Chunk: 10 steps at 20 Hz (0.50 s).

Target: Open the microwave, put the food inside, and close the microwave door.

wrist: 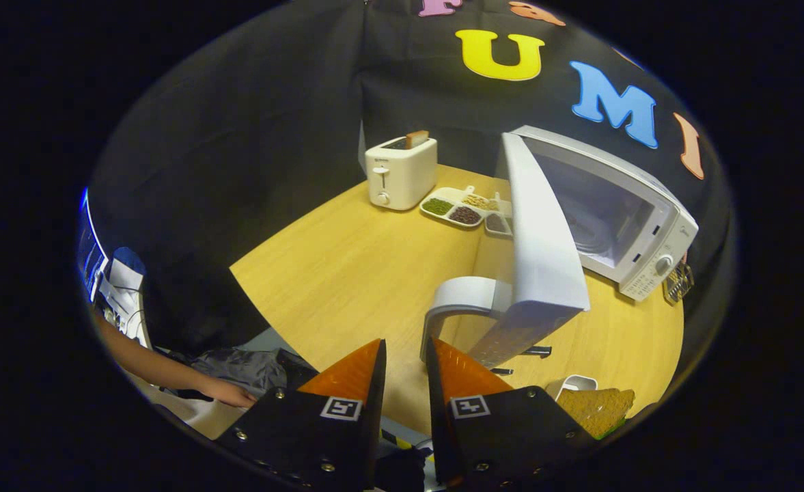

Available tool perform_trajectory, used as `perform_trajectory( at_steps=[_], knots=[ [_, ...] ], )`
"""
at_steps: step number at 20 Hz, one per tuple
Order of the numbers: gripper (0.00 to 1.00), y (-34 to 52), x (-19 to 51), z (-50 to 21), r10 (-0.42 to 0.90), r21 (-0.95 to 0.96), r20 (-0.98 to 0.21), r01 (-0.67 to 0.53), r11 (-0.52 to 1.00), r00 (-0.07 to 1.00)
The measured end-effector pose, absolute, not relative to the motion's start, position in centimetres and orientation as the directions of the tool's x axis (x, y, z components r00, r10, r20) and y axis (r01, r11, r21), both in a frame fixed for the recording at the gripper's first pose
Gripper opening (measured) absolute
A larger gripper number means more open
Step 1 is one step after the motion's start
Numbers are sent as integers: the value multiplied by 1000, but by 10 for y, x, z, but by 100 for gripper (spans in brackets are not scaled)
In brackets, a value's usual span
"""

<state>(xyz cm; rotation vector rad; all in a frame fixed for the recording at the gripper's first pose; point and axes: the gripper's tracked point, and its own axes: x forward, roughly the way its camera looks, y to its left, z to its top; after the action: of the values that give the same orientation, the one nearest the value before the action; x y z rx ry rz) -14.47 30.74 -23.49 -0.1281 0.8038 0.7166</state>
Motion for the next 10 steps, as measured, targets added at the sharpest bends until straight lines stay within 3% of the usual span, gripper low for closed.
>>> perform_trajectory(
  at_steps=[6,10],
  knots=[
    [33,341,-166,-167,801,359,-464,-747,560,377],
    [33,321,-161,-118,868,423,-331,-765,487,370]
  ],
)
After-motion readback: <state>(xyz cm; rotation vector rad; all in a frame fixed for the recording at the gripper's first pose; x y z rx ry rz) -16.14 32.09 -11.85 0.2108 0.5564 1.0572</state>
